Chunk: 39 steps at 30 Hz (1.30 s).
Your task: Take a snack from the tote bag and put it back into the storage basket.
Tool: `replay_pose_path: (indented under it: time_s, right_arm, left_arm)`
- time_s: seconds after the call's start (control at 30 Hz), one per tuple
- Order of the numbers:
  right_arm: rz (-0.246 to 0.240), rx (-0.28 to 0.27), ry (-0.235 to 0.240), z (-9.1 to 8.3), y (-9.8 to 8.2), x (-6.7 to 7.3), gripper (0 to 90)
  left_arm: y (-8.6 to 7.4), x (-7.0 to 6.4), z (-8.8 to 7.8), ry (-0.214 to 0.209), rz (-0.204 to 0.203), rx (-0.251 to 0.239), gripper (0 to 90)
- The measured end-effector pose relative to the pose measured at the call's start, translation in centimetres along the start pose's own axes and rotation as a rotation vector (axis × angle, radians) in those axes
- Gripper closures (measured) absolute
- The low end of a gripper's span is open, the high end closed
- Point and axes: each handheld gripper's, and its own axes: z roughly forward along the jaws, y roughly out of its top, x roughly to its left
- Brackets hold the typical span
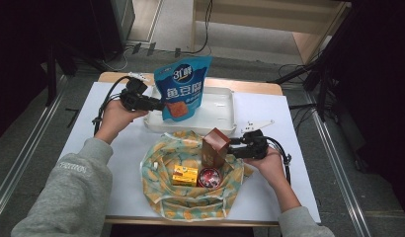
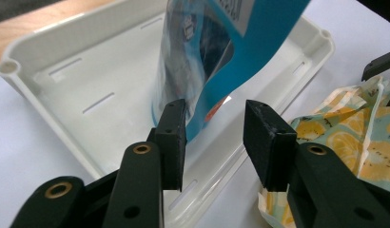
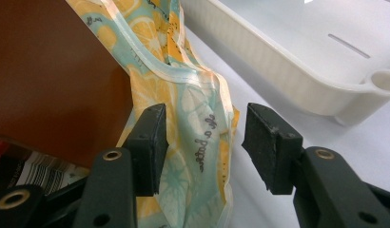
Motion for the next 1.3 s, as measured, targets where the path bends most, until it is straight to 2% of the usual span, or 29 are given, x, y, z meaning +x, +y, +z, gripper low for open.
replay_pose_path:
  time_s: [0.13,0.2,0.3,0.37,0.77,1.3]
  right_arm:
    - [0.001,0.0,0.0,0.0,0.0,0.0,50.9]
    - [0.001,0.0,0.0,0.0,0.0,0.0,50.9]
    - [0.003,-0.002,-0.001,-0.1,0.0,0.0,50.9]
    - [0.005,-0.001,-0.003,-0.1,0.0,-0.1,50.9]
    - [0.0,-0.005,-0.003,-0.1,0.1,0.0,51.0]
    - [0.0,-0.006,-0.003,-0.1,0.1,-0.1,51.0]
  left_arm:
    - [0.0,-0.1,0.5,-0.004,-0.006,0.0,66.8]
    - [0.0,-0.2,0.8,0.009,-0.014,0.0,70.3]
    - [0.0,-0.2,0.9,0.026,-0.03,0.0,79.9]
    - [-0.1,-0.1,1.1,0.016,-0.042,-0.007,82.6]
    - [0.0,-0.2,1.7,0.015,-0.065,-0.032,87.2]
    - [1.3,-0.1,2.9,0.019,-0.093,-0.04,88.5]
